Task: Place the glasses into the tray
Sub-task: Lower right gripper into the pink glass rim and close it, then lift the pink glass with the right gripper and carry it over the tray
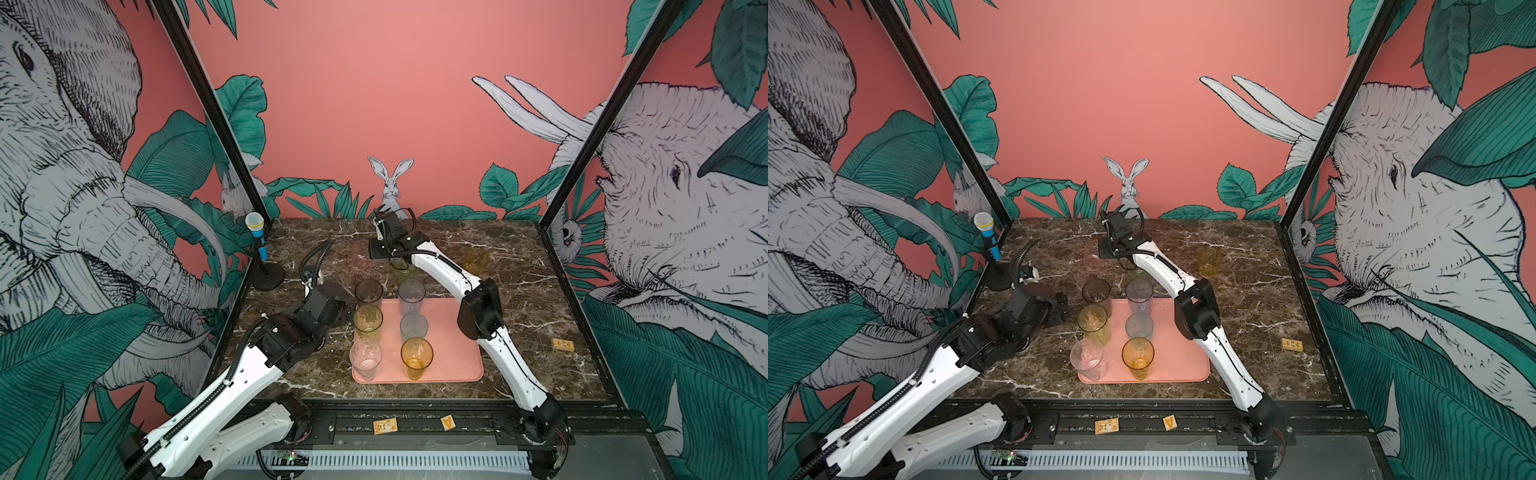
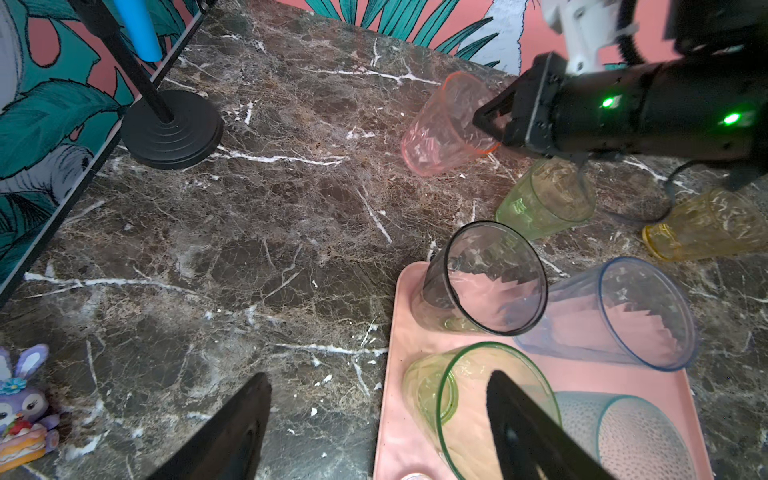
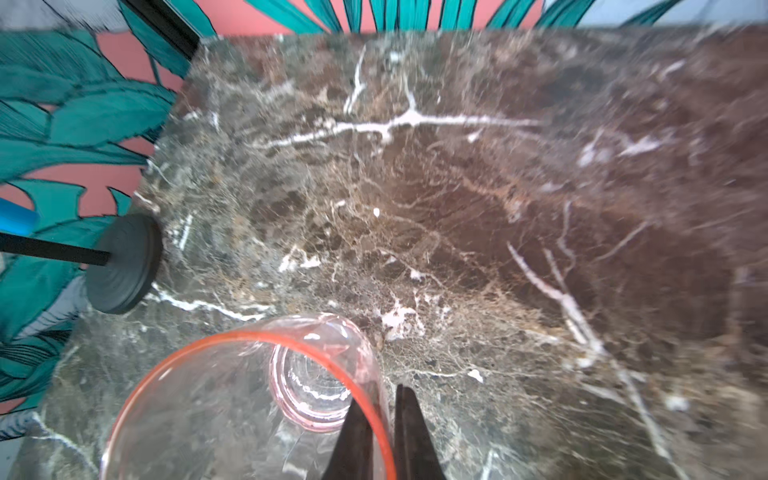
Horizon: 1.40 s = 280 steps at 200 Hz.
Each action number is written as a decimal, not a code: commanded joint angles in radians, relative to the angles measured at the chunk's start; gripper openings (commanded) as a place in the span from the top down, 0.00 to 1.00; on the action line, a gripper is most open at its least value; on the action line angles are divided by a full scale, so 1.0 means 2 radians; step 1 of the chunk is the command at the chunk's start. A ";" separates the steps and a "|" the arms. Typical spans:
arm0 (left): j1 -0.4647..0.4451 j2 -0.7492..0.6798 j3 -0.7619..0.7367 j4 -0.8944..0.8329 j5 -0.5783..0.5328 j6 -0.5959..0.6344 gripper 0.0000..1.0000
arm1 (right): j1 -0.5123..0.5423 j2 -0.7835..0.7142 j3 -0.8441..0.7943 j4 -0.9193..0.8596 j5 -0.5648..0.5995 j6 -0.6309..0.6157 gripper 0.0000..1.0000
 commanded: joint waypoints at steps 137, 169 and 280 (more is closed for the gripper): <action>0.002 -0.057 0.002 -0.048 0.006 -0.007 0.16 | -0.034 -0.181 -0.010 -0.102 0.040 -0.036 1.00; 0.002 -0.054 -0.006 -0.037 0.020 -0.014 0.16 | -0.034 -0.225 -0.044 -0.120 0.048 -0.045 1.00; 0.002 -0.032 -0.011 -0.004 0.034 -0.004 0.16 | -0.046 -0.395 -0.218 -0.142 0.104 -0.073 1.00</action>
